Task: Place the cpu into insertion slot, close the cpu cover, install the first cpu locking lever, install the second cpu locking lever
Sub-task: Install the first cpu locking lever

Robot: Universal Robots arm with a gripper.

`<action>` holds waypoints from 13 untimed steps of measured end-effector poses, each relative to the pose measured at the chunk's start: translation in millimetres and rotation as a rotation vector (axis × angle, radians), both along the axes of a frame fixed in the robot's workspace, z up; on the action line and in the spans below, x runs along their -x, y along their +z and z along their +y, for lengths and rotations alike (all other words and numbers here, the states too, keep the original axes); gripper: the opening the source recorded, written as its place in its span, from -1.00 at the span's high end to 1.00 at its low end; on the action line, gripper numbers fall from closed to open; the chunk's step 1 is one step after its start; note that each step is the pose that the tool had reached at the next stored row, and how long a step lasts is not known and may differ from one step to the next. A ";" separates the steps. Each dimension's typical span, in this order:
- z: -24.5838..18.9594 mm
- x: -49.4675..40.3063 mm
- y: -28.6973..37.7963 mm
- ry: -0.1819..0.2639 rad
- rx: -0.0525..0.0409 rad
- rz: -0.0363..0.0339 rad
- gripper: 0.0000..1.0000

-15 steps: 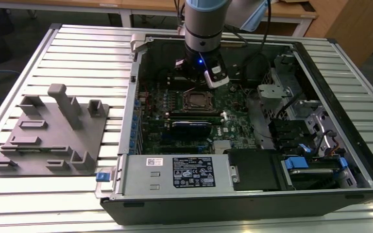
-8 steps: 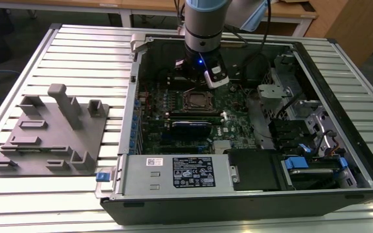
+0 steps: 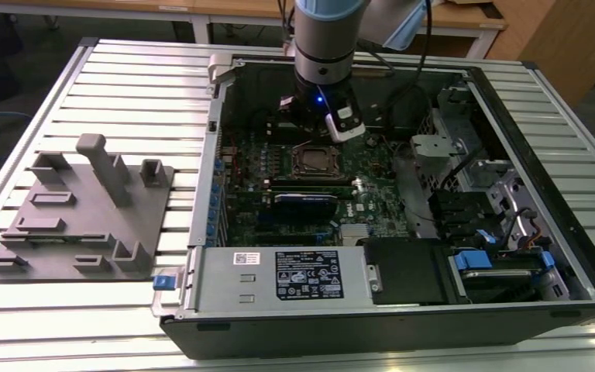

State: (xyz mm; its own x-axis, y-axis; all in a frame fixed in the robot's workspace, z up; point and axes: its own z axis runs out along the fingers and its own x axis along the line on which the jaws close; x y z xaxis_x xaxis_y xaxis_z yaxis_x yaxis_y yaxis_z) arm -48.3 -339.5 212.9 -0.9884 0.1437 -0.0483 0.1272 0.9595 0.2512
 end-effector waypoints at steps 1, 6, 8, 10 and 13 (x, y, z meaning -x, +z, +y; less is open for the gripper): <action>0.0 0.0 -0.3 -0.002 0.0019 0.0001 0.80; 0.3 0.1 -1.9 -0.023 0.0085 0.0000 0.80; 0.7 0.0 -2.9 -0.040 0.0108 0.0000 0.80; 0.8 0.0 -3.9 -0.061 0.0141 0.0000 0.80; 1.2 -0.1 -5.3 -0.095 0.0191 0.0001 0.80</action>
State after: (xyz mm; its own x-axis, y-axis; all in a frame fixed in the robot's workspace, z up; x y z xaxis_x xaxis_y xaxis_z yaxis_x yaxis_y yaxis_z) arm -48.2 -338.4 207.7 -0.9705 0.2356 -0.0517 0.2177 0.9478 0.2330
